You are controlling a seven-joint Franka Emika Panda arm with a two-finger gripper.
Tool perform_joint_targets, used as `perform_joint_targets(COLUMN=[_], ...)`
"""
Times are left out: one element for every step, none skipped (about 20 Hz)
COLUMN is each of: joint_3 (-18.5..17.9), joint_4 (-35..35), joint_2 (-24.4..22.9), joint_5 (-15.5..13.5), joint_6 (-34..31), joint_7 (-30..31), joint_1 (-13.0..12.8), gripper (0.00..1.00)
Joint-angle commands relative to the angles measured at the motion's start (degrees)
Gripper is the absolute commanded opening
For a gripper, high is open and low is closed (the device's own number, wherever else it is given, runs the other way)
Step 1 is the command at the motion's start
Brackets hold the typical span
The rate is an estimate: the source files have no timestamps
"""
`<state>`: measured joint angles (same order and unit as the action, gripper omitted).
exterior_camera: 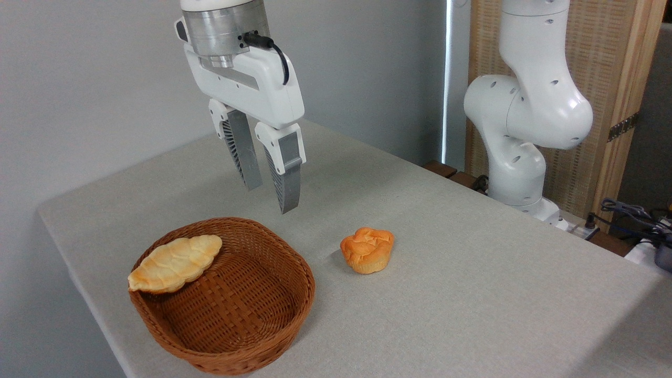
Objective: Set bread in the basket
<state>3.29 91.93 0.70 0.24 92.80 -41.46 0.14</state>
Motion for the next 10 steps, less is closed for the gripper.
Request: perform_joint_targets(joint_3=[-0.7,-0.6,-0.6,-0.6,-0.6,-0.6,-0.6,-0.6,-0.6,-0.6], joint_4=[0.1,0.0,0.0,0.1,0.3,0.5,0.6,0.8,0.7,0.7], joint_2=[-0.5,-0.5,-0.6,-0.8,-0.9,-1.0,-1.0,-1.0,-1.0,-1.0], joint_5=[-1.0,-0.9,-1.0,-1.0,-1.0,-1.0,-1.0,-1.0,-1.1,-1.1], joint_6=[-1.0,-1.0,-1.0,-1.0,-1.0,-0.9,-1.0,-0.9,-0.9,-0.8], joint_7=[0.1,0.1,0.1,0.1,0.1,0.1,0.1,0.1,0.1,0.1], joint_1=[-0.2,-0.2,-0.3,-0.3,-0.3,-0.3,-0.3,-0.3,-0.3,-0.3], gripper=[1.0,1.0,1.0,1.0,1.0,1.0,1.0,1.0,1.0,1.0])
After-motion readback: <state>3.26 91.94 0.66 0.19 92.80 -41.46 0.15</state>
